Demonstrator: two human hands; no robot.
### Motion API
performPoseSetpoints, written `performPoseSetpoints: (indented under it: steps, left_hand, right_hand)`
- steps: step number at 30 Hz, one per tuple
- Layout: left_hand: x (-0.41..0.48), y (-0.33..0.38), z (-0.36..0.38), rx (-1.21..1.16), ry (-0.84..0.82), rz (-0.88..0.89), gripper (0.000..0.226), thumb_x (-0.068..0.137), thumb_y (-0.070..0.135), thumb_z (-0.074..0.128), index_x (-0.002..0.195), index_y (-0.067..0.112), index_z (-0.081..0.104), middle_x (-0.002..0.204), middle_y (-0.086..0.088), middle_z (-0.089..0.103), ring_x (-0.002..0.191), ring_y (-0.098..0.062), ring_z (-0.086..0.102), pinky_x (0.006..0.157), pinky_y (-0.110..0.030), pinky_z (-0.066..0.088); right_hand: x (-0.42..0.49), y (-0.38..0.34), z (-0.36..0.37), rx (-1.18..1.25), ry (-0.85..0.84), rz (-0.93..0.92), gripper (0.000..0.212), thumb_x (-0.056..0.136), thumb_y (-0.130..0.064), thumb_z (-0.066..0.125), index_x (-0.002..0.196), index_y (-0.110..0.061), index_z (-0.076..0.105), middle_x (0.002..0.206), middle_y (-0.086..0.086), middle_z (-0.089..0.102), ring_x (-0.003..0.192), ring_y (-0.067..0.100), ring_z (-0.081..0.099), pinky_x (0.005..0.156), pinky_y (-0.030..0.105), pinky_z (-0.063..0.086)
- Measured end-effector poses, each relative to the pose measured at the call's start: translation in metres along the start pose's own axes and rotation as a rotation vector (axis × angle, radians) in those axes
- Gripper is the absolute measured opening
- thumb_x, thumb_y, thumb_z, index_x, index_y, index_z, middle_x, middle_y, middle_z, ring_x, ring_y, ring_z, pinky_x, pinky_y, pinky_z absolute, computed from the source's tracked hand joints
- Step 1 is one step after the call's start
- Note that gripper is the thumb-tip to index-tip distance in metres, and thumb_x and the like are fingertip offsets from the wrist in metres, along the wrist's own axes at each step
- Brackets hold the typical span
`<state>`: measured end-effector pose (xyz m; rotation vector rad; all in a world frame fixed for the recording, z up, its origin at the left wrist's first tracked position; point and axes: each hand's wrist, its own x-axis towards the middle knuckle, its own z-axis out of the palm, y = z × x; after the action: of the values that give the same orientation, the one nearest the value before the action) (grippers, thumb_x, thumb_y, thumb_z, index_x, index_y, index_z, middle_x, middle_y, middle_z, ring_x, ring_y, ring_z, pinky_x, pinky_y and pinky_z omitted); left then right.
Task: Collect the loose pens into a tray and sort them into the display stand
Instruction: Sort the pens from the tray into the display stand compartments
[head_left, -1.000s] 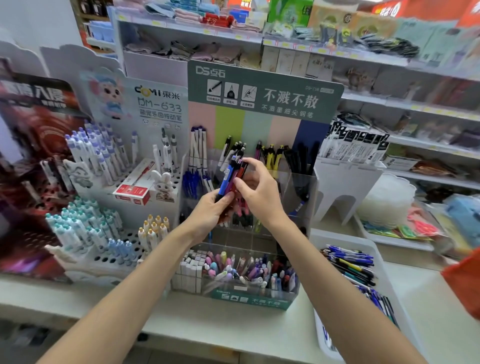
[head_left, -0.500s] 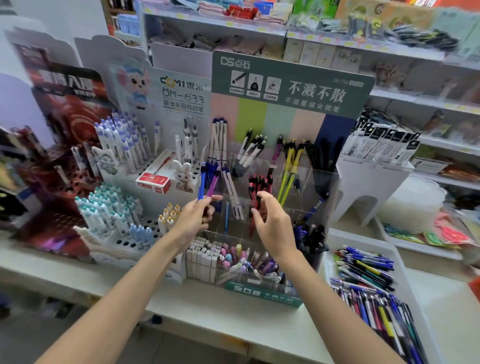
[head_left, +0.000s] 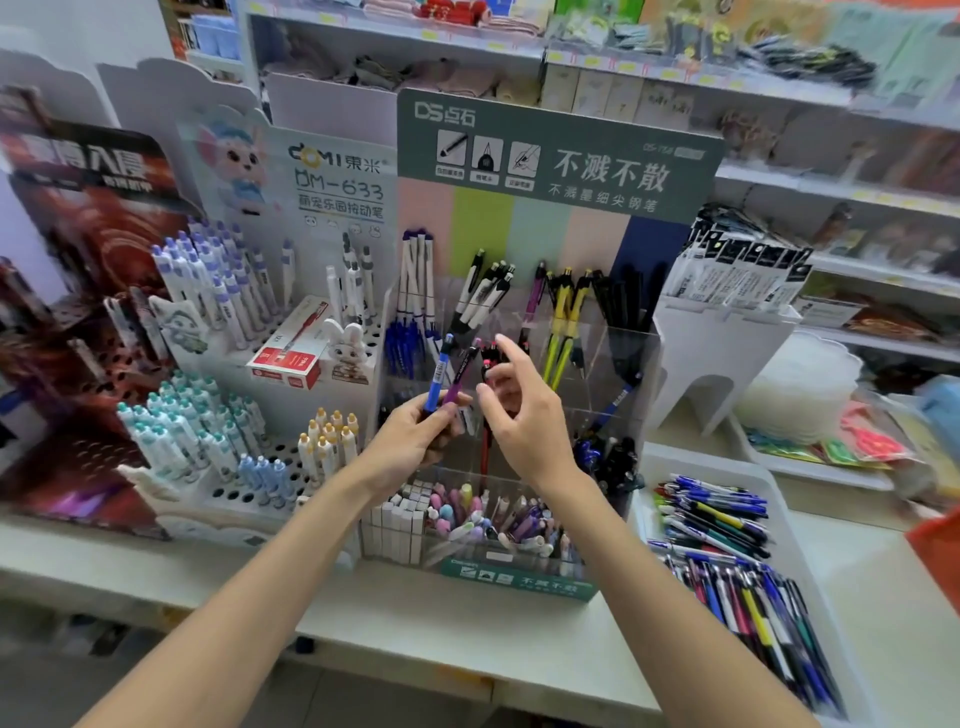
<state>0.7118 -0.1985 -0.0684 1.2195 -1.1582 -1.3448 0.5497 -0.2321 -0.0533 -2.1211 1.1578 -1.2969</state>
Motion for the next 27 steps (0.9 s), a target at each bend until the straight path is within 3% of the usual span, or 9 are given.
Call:
performPoseSetpoints:
  steps: [3, 7, 9, 12, 15, 18, 22, 27]
  left_hand:
    - [0.004, 0.008, 0.011, 0.013, -0.033, 0.012, 0.023, 0.104, 0.028, 0.048, 0.116, 0.014, 0.062, 0.076, 0.005, 0.061, 0.066, -0.006, 0.051, 0.060, -0.020, 0.040]
    - [0.006, 0.017, -0.001, 0.044, 0.071, 0.064, 0.022, 0.105, 0.027, 0.045, 0.117, 0.029, 0.063, 0.076, 0.007, 0.059, 0.061, -0.004, 0.049, 0.053, -0.015, 0.037]
    - [0.005, 0.020, -0.013, 0.075, 0.114, 0.084, 0.024, 0.106, 0.027, 0.042, 0.118, 0.026, 0.062, 0.076, 0.007, 0.051, 0.057, -0.002, 0.043, 0.050, -0.014, 0.034]
    - [0.006, 0.024, -0.024, 0.105, 0.178, 0.090, 0.025, 0.106, 0.032, 0.040, 0.112, 0.019, 0.060, 0.072, 0.011, 0.050, 0.058, -0.003, 0.040, 0.052, -0.015, 0.032]
    - [0.011, 0.033, -0.019, -0.005, 0.191, 0.061, 0.032, 0.107, 0.035, 0.032, 0.097, 0.014, 0.055, 0.068, 0.007, 0.043, 0.056, -0.006, 0.035, 0.049, -0.017, 0.026]
    - [0.023, 0.045, -0.007, -0.057, 0.211, 0.082, 0.030, 0.106, 0.026, 0.030, 0.088, 0.016, 0.051, 0.068, 0.005, 0.041, 0.057, -0.007, 0.033, 0.049, -0.018, 0.026]
    - [0.041, 0.063, 0.013, -0.004, 0.222, 0.175, 0.023, 0.106, 0.019, 0.035, 0.094, 0.016, 0.054, 0.073, 0.004, 0.044, 0.060, -0.008, 0.037, 0.055, -0.020, 0.032]
    - [0.052, 0.073, 0.027, -0.046, 0.264, 0.231, 0.018, 0.105, 0.018, 0.046, 0.103, 0.022, 0.064, 0.081, 0.003, 0.056, 0.069, -0.006, 0.050, 0.068, -0.020, 0.046]
  right_hand:
    - [0.018, -0.020, 0.000, 0.095, 0.004, 0.036, 0.053, 0.094, -0.015, 0.064, 0.142, -0.021, 0.043, 0.100, -0.004, 0.063, 0.090, 0.008, 0.063, 0.082, 0.020, 0.052]
    - [0.041, -0.021, -0.010, 0.136, 0.174, 0.009, 0.044, 0.091, -0.011, 0.066, 0.131, -0.015, 0.048, 0.093, -0.006, 0.062, 0.083, 0.006, 0.064, 0.074, 0.019, 0.054]
    - [0.053, -0.017, -0.022, 0.159, 0.275, 0.029, 0.045, 0.092, -0.011, 0.066, 0.132, -0.013, 0.046, 0.094, 0.002, 0.063, 0.081, 0.008, 0.064, 0.069, 0.016, 0.053]
    - [0.064, -0.012, -0.032, 0.145, 0.355, 0.020, 0.042, 0.092, -0.011, 0.066, 0.128, -0.012, 0.045, 0.091, -0.001, 0.062, 0.081, 0.011, 0.064, 0.073, 0.021, 0.053]
    - [0.076, -0.011, -0.036, 0.094, 0.340, -0.008, 0.039, 0.091, -0.010, 0.066, 0.125, -0.011, 0.047, 0.092, -0.003, 0.061, 0.083, 0.008, 0.063, 0.078, 0.024, 0.053]
    - [0.093, -0.014, -0.047, 0.076, 0.382, -0.047, 0.039, 0.091, -0.010, 0.066, 0.125, -0.010, 0.046, 0.091, -0.002, 0.061, 0.079, 0.004, 0.062, 0.074, 0.019, 0.052]
    - [0.117, -0.015, -0.069, 0.000, 0.444, -0.106, 0.039, 0.092, -0.008, 0.064, 0.126, -0.009, 0.046, 0.100, 0.002, 0.060, 0.083, 0.009, 0.063, 0.075, 0.014, 0.049]
    - [0.123, 0.003, -0.073, -0.167, 0.313, -0.130, 0.040, 0.090, -0.006, 0.067, 0.124, -0.009, 0.047, 0.109, 0.004, 0.061, 0.087, 0.017, 0.061, 0.080, 0.029, 0.052]
